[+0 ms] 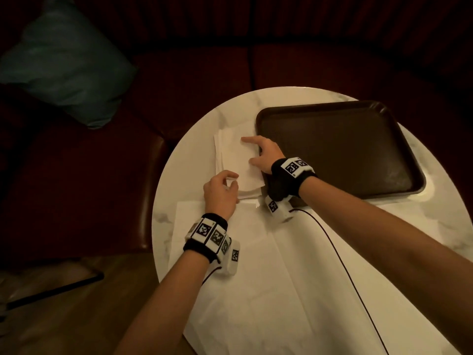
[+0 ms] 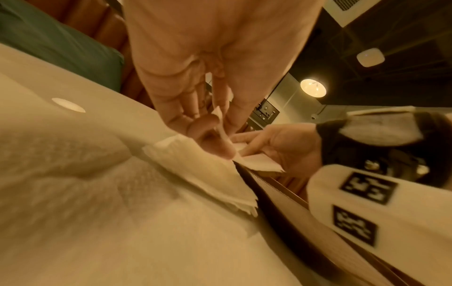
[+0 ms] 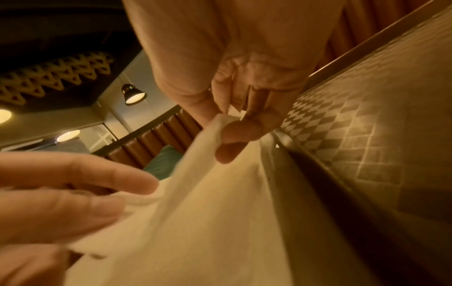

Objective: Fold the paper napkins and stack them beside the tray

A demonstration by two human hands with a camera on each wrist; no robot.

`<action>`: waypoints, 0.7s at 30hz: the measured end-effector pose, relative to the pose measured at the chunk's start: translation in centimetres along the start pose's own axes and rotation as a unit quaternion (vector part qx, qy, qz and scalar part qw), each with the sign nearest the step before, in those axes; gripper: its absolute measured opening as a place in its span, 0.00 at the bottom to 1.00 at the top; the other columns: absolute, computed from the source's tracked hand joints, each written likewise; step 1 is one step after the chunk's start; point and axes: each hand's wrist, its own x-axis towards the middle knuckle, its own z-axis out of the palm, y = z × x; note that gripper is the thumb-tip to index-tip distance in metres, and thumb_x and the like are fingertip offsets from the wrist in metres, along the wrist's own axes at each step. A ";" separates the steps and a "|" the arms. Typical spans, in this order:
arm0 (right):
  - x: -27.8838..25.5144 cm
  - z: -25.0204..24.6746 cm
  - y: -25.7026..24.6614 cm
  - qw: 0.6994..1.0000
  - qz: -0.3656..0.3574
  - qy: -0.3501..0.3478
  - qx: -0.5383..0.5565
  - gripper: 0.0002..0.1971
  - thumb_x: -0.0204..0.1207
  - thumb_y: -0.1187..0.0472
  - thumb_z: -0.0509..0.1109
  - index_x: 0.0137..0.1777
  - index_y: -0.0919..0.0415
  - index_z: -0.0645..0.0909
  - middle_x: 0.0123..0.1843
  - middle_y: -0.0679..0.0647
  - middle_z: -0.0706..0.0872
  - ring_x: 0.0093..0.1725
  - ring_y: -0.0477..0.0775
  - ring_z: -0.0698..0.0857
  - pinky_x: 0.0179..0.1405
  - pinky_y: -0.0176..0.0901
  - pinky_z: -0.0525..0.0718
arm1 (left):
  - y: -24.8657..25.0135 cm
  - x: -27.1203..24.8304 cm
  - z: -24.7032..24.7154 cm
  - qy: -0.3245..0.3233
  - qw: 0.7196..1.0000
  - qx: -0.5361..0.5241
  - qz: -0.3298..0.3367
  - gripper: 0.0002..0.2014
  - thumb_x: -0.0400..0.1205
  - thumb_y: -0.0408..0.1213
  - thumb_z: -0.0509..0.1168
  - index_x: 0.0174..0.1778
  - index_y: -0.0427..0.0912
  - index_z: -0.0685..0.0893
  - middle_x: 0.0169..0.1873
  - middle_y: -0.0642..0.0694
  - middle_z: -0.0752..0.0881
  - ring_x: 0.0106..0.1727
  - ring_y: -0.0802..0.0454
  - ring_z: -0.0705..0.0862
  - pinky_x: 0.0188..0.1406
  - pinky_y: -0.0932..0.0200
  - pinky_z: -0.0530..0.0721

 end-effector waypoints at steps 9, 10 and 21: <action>-3.8 -3.0 -0.2 0.998 -0.023 0.008 -0.065 0.28 0.73 0.57 0.74 0.73 0.45 0.73 0.67 0.55 0.75 0.57 0.61 0.84 0.55 0.56 0.86 | -1.6 0.5 1.1 -0.014 0.993 0.121 -0.003 0.08 0.80 0.31 0.65 0.51 0.42 0.88 0.37 0.43 0.82 0.40 0.44 0.82 0.52 0.54 0.83; -5.3 -4.1 0.1 0.997 -0.031 0.016 -0.066 0.26 0.73 0.56 0.74 0.71 0.45 0.74 0.64 0.54 0.75 0.54 0.59 0.85 0.51 0.53 0.87 | -1.7 0.3 1.1 -0.023 0.990 0.139 -0.002 0.08 0.81 0.34 0.66 0.53 0.44 0.88 0.44 0.41 0.84 0.46 0.43 0.82 0.54 0.56 0.81; -24.3 -9.6 9.9 0.989 0.070 -0.115 -0.066 0.11 0.72 0.56 0.78 0.53 0.53 0.85 0.42 0.52 0.88 0.28 0.48 0.85 0.27 0.30 0.79 | -0.8 -9.2 1.8 -0.179 0.915 0.349 0.089 0.17 0.81 0.47 0.67 0.65 0.48 0.82 0.62 0.45 0.76 0.66 0.45 0.72 0.64 0.46 0.74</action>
